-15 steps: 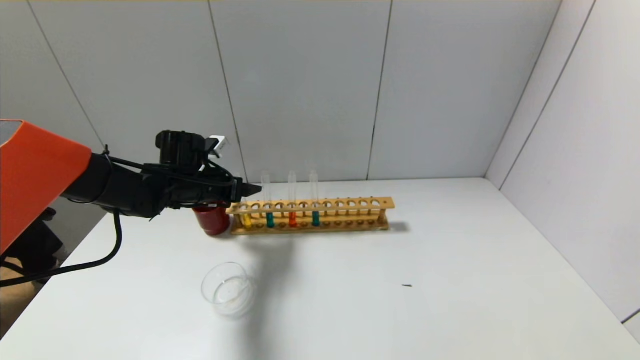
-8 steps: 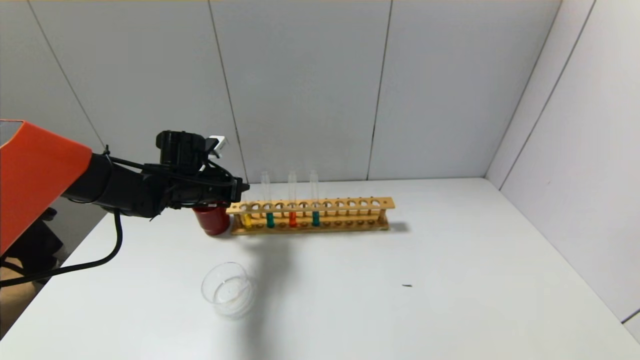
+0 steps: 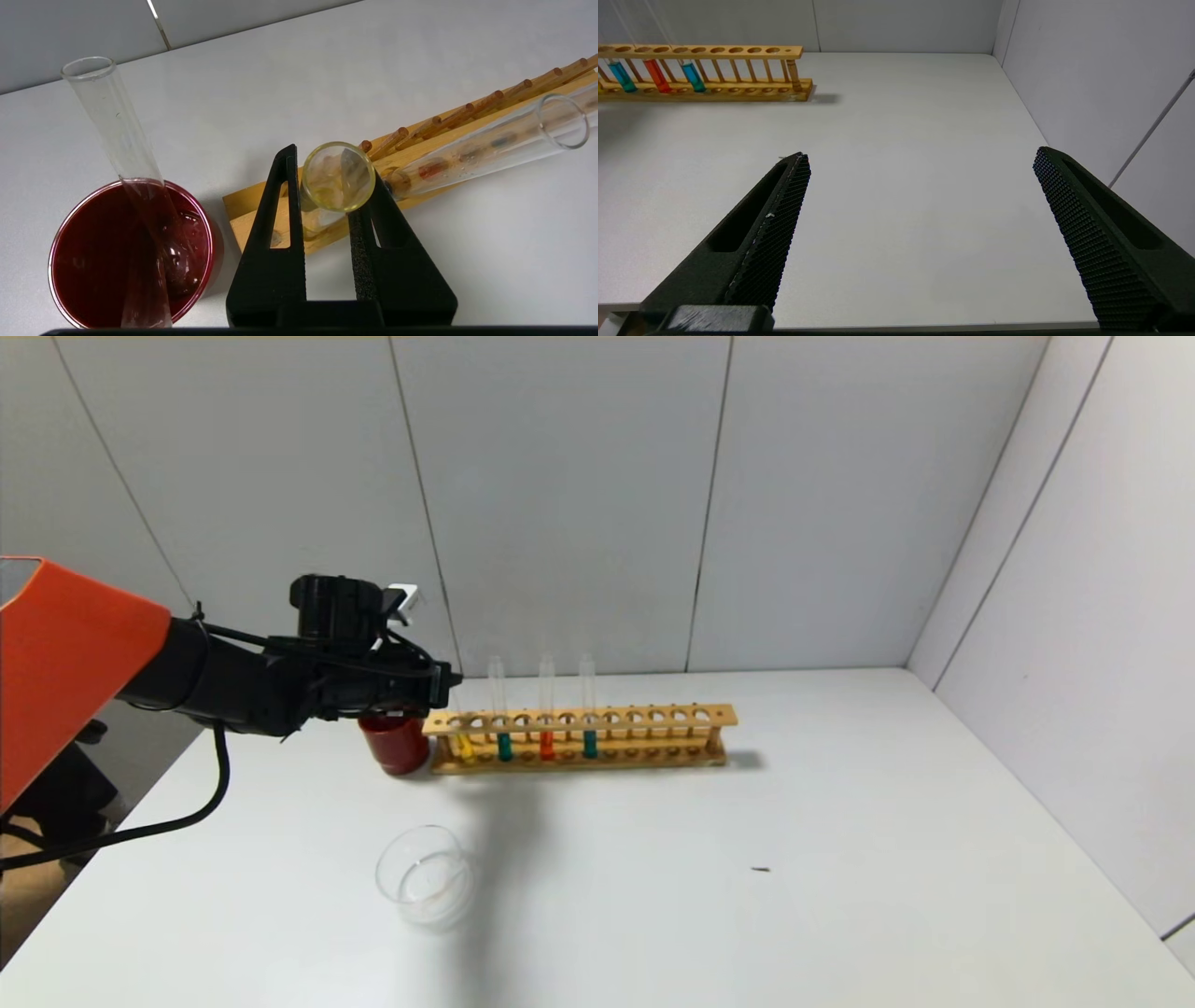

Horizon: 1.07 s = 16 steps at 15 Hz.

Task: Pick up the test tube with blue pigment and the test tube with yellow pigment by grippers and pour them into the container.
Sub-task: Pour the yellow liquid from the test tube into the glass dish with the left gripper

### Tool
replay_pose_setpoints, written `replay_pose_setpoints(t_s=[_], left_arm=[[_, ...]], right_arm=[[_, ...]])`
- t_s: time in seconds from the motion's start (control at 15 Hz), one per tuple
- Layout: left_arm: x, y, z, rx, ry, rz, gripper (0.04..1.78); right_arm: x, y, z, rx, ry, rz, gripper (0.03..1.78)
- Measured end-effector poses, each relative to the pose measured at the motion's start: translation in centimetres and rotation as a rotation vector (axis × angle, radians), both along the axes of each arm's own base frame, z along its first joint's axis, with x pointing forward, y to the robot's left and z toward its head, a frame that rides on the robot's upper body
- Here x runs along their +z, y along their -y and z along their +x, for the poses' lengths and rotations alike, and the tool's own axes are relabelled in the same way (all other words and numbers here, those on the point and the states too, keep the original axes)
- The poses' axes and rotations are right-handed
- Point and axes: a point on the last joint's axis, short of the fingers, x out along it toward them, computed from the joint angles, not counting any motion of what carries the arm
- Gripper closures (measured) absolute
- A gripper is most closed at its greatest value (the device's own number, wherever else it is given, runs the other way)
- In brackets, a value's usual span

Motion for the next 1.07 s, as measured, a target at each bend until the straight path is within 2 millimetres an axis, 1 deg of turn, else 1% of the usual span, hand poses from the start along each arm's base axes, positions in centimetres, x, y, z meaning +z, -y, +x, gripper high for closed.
replay_pose_setpoints(t_s=[0.27, 0.67, 0.87, 1.07], left_arm=[[1.1, 0.0, 0.2, 0.0, 0.033, -0.003, 1.5], [2.7, 0.0, 0.0, 0.006, 0.065, 0.0, 1.5], [4.3, -0.1, -0.4, 0.007, 0.081, -0.002, 1.5], [6.2, -0.2, -1.2, 0.005, 0.104, -0.002, 1.5]], right_arm=[[0.0, 0.0, 0.0, 0.0, 0.001, 0.0, 0.06], [0.0, 0.0, 0.0, 0.0, 0.0, 0.0, 0.06], [0.0, 0.0, 0.0, 0.0, 0.0, 0.0, 0.06], [0.0, 0.0, 0.0, 0.0, 0.001, 0.0, 0.06]])
